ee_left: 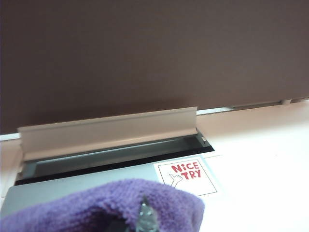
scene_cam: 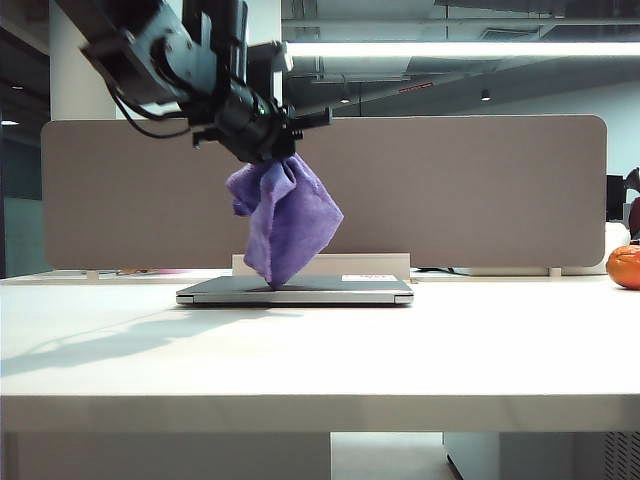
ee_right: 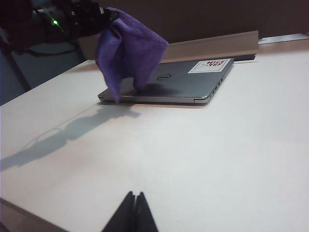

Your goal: Pick up the purple rag and put it over the laptop.

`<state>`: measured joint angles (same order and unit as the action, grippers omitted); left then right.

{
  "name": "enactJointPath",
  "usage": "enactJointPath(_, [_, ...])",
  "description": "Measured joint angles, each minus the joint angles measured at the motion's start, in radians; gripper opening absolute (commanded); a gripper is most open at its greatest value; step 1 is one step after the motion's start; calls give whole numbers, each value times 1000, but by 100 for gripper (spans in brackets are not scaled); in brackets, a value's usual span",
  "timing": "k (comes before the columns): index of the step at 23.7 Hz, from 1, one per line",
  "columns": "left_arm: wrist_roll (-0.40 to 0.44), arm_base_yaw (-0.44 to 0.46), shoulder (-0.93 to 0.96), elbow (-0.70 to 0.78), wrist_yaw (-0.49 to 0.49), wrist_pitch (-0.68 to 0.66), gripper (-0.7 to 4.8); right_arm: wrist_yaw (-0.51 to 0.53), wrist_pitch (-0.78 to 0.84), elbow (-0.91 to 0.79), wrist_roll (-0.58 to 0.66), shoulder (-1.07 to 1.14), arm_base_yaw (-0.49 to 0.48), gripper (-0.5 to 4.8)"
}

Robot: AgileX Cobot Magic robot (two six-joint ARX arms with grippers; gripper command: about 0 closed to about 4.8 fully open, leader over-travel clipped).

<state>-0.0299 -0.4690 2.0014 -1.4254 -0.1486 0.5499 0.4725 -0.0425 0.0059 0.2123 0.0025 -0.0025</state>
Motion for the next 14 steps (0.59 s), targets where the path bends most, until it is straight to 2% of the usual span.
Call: enactJointPath(14, [0,35,332,-514,59,-214,-6,0,0,0,0,0,0,22])
